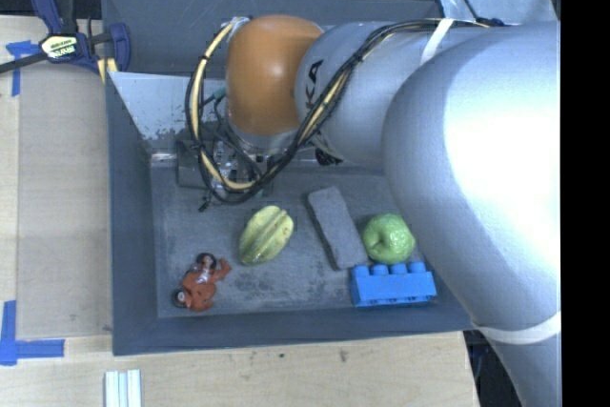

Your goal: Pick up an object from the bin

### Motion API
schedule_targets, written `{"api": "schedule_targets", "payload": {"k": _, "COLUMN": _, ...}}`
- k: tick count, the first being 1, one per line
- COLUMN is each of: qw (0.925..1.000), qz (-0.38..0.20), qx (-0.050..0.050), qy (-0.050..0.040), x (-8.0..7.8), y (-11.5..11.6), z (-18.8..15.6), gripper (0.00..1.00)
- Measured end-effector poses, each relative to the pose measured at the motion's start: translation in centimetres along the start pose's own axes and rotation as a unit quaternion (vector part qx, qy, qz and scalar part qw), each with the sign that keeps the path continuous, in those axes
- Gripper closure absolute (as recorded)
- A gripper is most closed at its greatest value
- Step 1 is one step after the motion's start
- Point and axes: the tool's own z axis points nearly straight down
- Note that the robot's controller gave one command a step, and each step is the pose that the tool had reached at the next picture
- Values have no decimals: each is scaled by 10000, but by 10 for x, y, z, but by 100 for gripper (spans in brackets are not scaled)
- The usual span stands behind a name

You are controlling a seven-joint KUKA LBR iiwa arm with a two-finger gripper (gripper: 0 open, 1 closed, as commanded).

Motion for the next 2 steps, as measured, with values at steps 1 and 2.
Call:
{"api": "schedule_targets", "payload": {"k": 1, "qw": 9999, "qz": -85, "qx": 26, "qy": 61, "x": 6, "y": -5, "z": -44, "gripper": 100}}
{"api": "schedule_targets", "payload": {"k": 2, "qw": 9996, "qz": -286, "qx": 13, "qy": 25, "x": 12, "y": -6, "z": -101, "gripper": 100}}
